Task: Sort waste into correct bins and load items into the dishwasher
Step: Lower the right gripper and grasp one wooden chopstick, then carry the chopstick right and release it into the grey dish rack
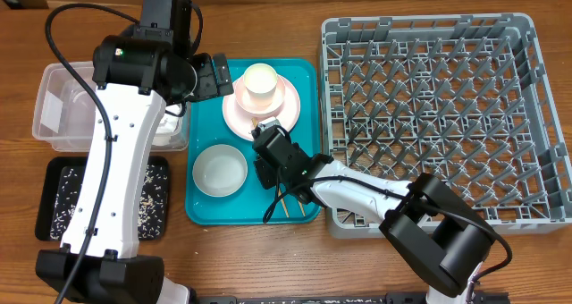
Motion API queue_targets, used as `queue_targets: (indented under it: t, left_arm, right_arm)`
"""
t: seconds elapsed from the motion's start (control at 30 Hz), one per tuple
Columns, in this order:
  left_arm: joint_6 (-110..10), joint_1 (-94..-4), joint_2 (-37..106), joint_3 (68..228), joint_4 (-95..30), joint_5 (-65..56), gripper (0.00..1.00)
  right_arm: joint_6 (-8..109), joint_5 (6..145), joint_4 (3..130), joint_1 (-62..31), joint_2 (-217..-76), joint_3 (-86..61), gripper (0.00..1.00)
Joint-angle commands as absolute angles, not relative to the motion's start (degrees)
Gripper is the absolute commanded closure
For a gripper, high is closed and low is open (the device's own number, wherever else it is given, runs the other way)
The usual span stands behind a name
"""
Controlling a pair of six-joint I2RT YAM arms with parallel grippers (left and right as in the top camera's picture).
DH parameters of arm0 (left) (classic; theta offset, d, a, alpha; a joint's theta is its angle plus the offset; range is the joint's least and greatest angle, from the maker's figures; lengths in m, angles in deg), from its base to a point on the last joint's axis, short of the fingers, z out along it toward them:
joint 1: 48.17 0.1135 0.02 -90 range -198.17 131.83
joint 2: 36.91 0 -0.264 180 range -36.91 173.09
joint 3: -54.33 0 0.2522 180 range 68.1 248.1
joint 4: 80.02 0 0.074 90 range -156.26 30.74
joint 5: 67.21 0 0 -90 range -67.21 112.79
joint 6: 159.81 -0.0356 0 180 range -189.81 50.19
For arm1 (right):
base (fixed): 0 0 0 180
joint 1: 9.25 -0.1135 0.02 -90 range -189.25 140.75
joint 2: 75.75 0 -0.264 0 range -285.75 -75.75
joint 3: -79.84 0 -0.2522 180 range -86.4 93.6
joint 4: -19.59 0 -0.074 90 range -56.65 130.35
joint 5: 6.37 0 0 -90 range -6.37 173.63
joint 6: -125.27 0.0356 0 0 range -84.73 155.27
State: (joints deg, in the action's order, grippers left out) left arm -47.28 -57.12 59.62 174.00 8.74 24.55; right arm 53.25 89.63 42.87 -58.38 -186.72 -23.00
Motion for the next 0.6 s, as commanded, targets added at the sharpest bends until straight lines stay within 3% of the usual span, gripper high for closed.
queue_targets:
  t: [0.0,0.57]
  left_arm:
    - [-47.5,-57.2,59.4,174.5,8.5,24.5,0.0]
    - [-47.5,-57.2,59.4,174.5,8.5,24.5,0.0]
  right_arm:
    - [53.3,90.2,42.6,-58.3,-187.6,-23.2,0.73]
    - [53.3,87.0,41.7,-58.3,-188.9,-22.9,0.79]
